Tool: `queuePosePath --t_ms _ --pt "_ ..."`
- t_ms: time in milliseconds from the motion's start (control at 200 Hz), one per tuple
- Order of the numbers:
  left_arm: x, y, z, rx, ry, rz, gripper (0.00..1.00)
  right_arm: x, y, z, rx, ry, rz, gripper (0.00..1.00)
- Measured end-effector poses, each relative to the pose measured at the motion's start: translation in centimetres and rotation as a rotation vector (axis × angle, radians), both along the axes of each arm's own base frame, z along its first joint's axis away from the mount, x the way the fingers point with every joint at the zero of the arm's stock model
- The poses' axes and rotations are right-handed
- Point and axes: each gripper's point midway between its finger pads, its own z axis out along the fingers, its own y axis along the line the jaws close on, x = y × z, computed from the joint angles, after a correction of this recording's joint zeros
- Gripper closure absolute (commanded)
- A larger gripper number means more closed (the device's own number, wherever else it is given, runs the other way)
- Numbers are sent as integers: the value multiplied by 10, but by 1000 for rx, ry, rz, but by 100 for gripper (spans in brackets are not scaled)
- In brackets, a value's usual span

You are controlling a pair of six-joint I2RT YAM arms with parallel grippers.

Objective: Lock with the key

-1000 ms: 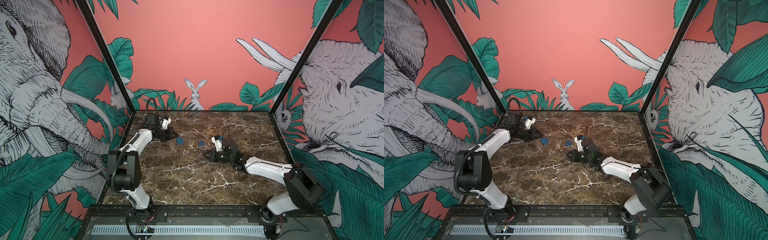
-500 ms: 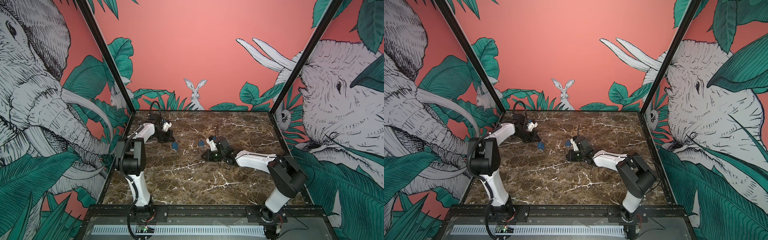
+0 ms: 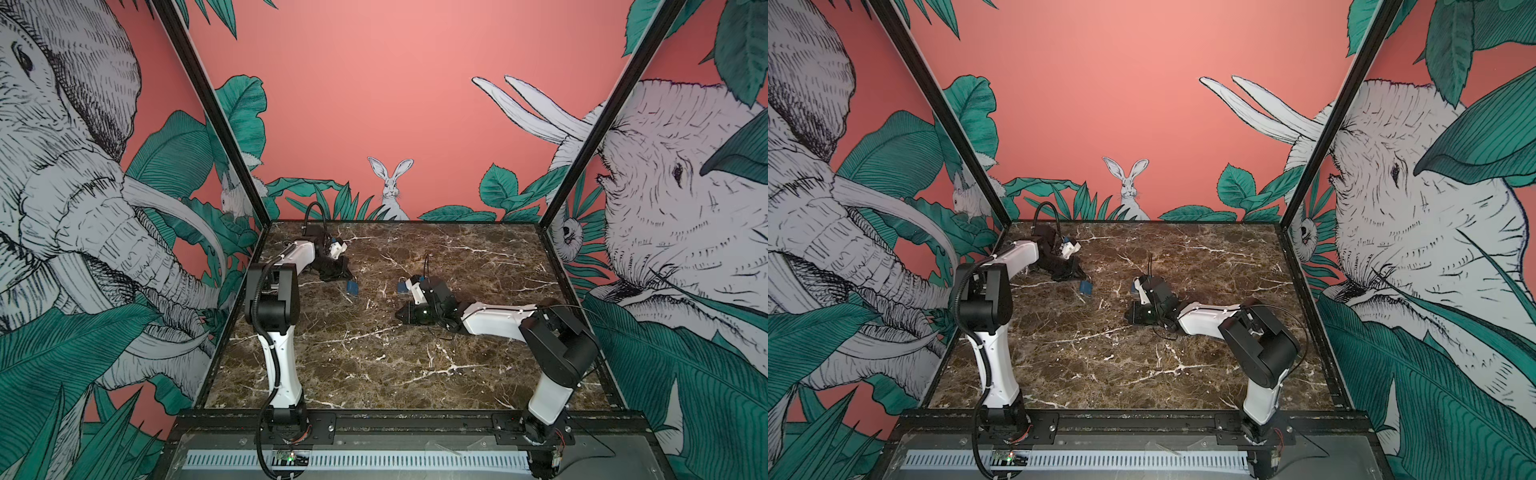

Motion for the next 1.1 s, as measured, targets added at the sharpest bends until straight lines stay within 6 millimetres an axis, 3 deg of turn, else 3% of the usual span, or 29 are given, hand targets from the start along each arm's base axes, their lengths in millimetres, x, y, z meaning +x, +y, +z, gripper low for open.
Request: queuePosePath --t_ms 120,510,785,890,990,1100 --pt "3 1 1 -1 -2 3 100 8 6 -3 8 -1 -16 100" --pt "16 6 -7 26 21 38 73 38 24 9 23 -56 -97 100" --pt "18 16 -11 79 33 84 69 65 54 6 21 -69 -128 100" --pt "9 20 -10 90 46 116 68 75 67 3 15 -66 -146 100" --pt "-8 24 7 91 33 154 67 84 80 2 8 -66 -161 100" --pt "-26 26 51 62 -50 210 66 94 92 3 6 -74 -183 100"
